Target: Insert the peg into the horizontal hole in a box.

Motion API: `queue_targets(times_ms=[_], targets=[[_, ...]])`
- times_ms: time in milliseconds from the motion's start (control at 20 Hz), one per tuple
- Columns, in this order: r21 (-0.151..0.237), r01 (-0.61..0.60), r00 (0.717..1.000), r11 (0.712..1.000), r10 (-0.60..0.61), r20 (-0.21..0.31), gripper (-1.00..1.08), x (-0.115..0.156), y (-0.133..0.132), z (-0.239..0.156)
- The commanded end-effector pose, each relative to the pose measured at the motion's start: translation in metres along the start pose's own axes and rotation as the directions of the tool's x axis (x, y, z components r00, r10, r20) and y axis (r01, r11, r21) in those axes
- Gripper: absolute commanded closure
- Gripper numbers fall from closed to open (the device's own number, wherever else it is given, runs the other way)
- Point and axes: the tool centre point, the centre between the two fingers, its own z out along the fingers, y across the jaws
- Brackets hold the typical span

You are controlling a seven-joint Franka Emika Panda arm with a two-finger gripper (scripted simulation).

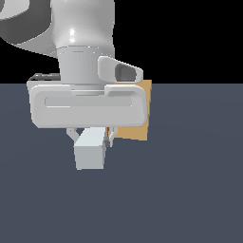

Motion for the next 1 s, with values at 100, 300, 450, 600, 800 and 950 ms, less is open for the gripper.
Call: queue_targets(times_ms=[100, 300, 450, 600, 800, 950], targets=[[-0.004, -0.103, 0.995, 0.995, 0.103, 0.0, 1.08, 0.014, -0.008, -0.012], [-0.004, -0.179, 0.984, 0.984, 0.179, 0.0, 1.08, 0.024, -0.014, -0.019], [-0.004, -0.222, 0.975, 0.975, 0.222, 0.0, 1.08, 0.031, -0.017, -0.023], [-0.004, -0.256, 0.967, 0.967, 0.256, 0.0, 1.08, 0.036, -0.018, -0.027], [-0.004, -0.286, 0.958, 0.958, 0.286, 0.001, 1.08, 0.041, -0.02, -0.03], [-0.004, -0.298, 0.955, 0.955, 0.298, 0.001, 1.08, 0.043, -0.02, -0.031]])
